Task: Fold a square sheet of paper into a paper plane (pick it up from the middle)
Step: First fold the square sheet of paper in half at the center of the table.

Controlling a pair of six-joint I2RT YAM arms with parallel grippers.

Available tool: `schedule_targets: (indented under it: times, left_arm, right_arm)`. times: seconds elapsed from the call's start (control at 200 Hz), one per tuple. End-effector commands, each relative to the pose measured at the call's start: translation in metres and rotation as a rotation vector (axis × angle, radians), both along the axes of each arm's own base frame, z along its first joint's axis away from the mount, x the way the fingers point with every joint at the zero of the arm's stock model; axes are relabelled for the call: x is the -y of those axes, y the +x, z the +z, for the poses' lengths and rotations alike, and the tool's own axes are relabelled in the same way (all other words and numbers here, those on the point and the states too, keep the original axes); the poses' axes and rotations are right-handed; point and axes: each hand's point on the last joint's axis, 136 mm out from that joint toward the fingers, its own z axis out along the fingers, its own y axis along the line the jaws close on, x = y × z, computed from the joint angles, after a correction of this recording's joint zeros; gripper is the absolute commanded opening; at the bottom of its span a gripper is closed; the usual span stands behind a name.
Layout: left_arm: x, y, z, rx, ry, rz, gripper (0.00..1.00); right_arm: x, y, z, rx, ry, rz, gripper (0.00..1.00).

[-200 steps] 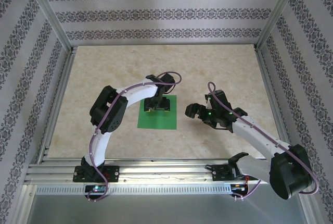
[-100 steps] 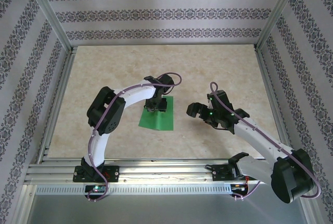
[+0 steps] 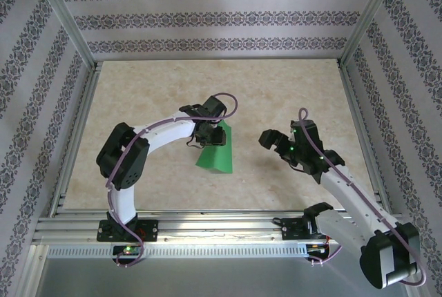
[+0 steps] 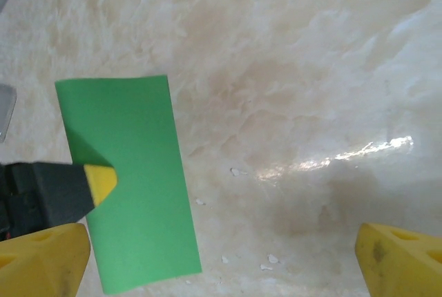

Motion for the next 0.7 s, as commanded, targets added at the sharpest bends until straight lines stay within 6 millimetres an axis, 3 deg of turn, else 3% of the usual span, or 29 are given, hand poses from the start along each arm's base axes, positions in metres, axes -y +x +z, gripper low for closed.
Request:
schedule_targets:
  times: [0.0,0.125,0.29,0.555,0.694]
  left_arm:
    - [0.042,0.002,0.043,0.043,-0.26,-0.055,0.36]
    - [0.069,0.001,0.072,0.01,-0.495,-0.068,0.37]
    - [0.086,-0.002,0.078,-0.064,-0.671,-0.05,0.38]
    - [0.078,-0.008,0.03,-0.161,-0.691,0.049,0.38]
    - [0.064,-0.014,0.004,-0.166,-0.614,0.095,0.39]
  right_arm:
    - [0.0,-0.003,0.002,-0.008,0.057,0.009,0.98]
    - [0.0,0.0,0.01,0.006,0.075,0.015,0.98]
    - [-0.008,0.005,0.021,0.059,0.109,0.059,0.98]
    - [-0.02,0.005,0.026,0.084,0.17,0.103,0.96]
    - [-0.025,0.003,0.025,0.082,0.181,0.129,0.94]
